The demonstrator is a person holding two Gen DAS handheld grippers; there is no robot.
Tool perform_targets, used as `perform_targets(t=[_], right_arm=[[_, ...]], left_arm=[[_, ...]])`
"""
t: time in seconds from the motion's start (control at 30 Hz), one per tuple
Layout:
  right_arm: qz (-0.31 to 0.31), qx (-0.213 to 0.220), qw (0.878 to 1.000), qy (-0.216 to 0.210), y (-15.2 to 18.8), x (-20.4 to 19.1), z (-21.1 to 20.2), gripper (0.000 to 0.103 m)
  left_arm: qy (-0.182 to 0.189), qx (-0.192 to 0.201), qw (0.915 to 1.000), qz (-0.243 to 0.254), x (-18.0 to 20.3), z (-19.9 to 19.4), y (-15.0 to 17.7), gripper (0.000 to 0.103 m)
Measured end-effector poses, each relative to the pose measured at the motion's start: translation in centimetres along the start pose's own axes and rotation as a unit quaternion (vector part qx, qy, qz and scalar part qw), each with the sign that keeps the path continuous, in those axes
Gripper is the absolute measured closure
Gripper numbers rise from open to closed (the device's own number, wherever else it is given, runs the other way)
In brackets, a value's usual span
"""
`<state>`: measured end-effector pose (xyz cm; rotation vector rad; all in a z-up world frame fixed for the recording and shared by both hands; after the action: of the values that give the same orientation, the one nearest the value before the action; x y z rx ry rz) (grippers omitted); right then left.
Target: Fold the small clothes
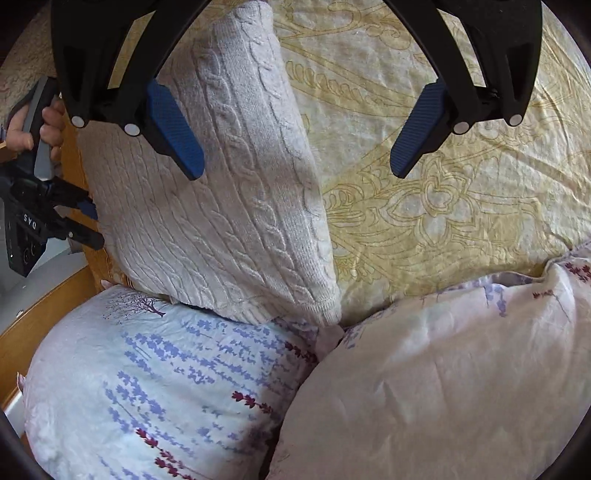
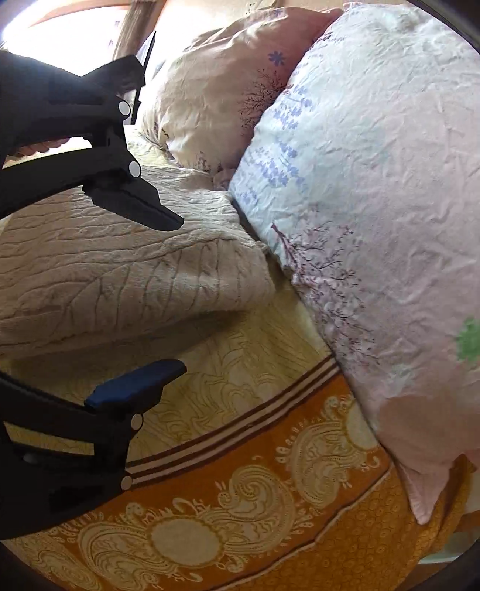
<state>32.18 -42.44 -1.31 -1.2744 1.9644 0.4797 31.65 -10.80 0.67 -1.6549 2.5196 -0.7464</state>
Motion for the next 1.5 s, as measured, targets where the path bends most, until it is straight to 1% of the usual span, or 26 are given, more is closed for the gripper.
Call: perform_targets(t=[0.1, 0.2, 0.23, 0.27, 0.3, 0.33, 0.37, 0.4, 0.43, 0.47, 0.53, 0.57, 0.6, 0.67, 0.77, 0.9, 0.93, 1.0, 1.07, 1.13, 1.17, 1.27, 1.3, 1.4, 1.43, 1.5], right_arm=[[0.007, -0.032, 0.999, -0.009, 1.2, 0.5, 1.0, 0.029], [0.007, -0.053, 0.999, -0.012, 2.2, 0.6, 2.0, 0.031], [0.009, -0.063, 0.998, -0.016, 2.8, 0.5, 1.9, 0.031], [0.008, -0.064, 0.998, -0.025, 3.1, 0.3, 2.1, 0.033], [0.010, -0.071, 0.997, -0.034, 3.4, 0.2, 2.3, 0.041], [0.017, -0.082, 0.995, -0.045, 3.9, 0.1, 2.5, 0.044], [0.025, -0.087, 0.994, -0.057, 4.2, 0.0, 2.9, 0.049], [0.031, -0.089, 0.993, -0.070, 4.4, 0.0, 3.0, 0.056], [0.042, -0.093, 0.991, -0.087, 4.6, -0.1, 3.2, 0.059], [0.058, -0.096, 0.988, -0.108, 4.8, 0.0, 3.1, 0.065], [0.079, -0.098, 0.982, -0.142, 5.3, -0.3, 3.0, 0.068], [0.082, -0.098, 0.980, -0.150, 5.5, -0.4, 2.8, 0.069], [0.085, -0.098, 0.978, -0.161, 5.7, -0.8, 2.7, 0.070], [0.091, -0.101, 0.973, -0.187, 6.3, -2.4, 2.9, 0.071], [0.079, -0.108, 0.969, -0.205, 7.7, -5.2, 3.7, 0.072], [0.073, -0.139, 0.957, -0.245, 11.0, -8.5, 4.8, 0.072], [0.073, -0.145, 0.952, -0.258, 11.9, -9.4, 5.2, 0.072], [0.054, -0.147, 0.953, -0.258, 13.4, -10.5, 6.0, 0.073], [0.030, -0.155, 0.962, -0.223, 15.1, -11.0, 8.1, 0.073], [0.014, -0.161, 0.970, -0.182, 16.5, -11.0, 10.4, 0.073], [0.010, -0.153, 0.972, -0.177, 16.6, -11.0, 10.9, 0.073], [0.009, -0.140, 0.976, -0.165, 16.4, -11.3, 11.3, 0.072], [-0.004, -0.137, 0.979, -0.152, 16.3, -11.0, 11.0, 0.068], [-0.026, -0.128, 0.985, -0.114, 16.0, -11.0, 10.0, 0.055], [-0.027, -0.108, 0.988, -0.107, 15.2, -10.9, 9.2, 0.055], [-0.027, -0.061, 0.993, -0.102, 13.3, -11.1, 7.8, 0.055]], left_arm=[[0.039, -0.015, 0.9990, -0.015, 0.3, 1.2, 0.1, 0.002], [0.091, -0.032, 0.9944, -0.041, 0.9, 2.5, 0.4, 0.002], [0.093, -0.023, 0.9944, -0.045, 1.0, 2.5, 0.3, 0.002], [0.103, -0.016, 0.9937, -0.042, 1.4, 2.6, 0.2, 0.002], [0.111, -0.019, 0.9929, -0.040, 1.8, 2.8, 0.2, 0.003], [0.116, -0.011, 0.9925, -0.037, 2.2, 2.7, 0.1, 0.006], [0.145, -0.013, 0.9885, -0.042, 2.8, 2.9, 0.2, 0.021], [0.145, -0.012, 0.9880, -0.050, 2.9, 3.0, 0.2, 0.023], [0.147, -0.004, 0.9876, -0.055, 3.0, 2.9, 0.2, 0.027], [0.153, -0.002, 0.9864, -0.060, 2.9, 2.9, 0.3, 0.035], [0.171, 0.008, 0.9822, -0.078, 2.2, 2.6, 0.5, 0.050], [0.188, 0.013, 0.9783, -0.087, 1.9, 2.5, 0.3, 0.060], [0.200, 0.016, 0.9754, -0.092, 1.8, 2.2, 0.4, 0.064], [0.209, 0.024, 0.9742, -0.083, 1.9, 1.3, 0.4, 0.067], [0.225, 0.039, 0.9711, -0.070, 2.0, -1.1, 0.9, 0.068], [0.238, 0.057, 0.9667, -0.076, 0.0, -5.7, 2.9, 0.068], [0.236, 0.061, 0.9668, -0.076, -1.0, -6.9, 3.5, 0.068], [0.216, 0.061, 0.9722, -0.069, -2.9, -8.2, 5.1, 0.065], [0.187, 0.044, 0.9789, -0.071, -5.3, -8.1, 6.0, 0.064], [0.144, 0.013, 0.9867, -0.075, -7.1, -5.9, 7.3, 0.064], [0.130, 0.006, 0.9887, -0.075, -7.9, -5.3, 8.3, 0.062], [0.131, 0.025, 0.9868, -0.092, -9.2, -4.5, 8.6, 0.055], [0.120, 0.028, 0.9885, -0.088, -9.2, -4.5, 8.6, 0.049], [0.061, 0.031, 0.9949, -0.074, -9.2, -4.8, 8.1, 0.034], [0.032, 0.040, 0.9965, -0.067, -9.4, -5.6, 7.7, 0.034], [-0.044, 0.075, 0.9954, -0.041, -10.1, -8.1, 7.4, 0.027]])
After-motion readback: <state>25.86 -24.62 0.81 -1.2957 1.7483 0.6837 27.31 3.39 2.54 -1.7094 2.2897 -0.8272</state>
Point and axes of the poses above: each gripper's, at about its wrist camera, not at the fingertips, and z roughly the way its jaws point, x to its right, y to its underside, the point moved 8 cm from there along z, roughly the way its jaws point, and after that the axes turned 10 degrees about z, right-handed, at the moved point
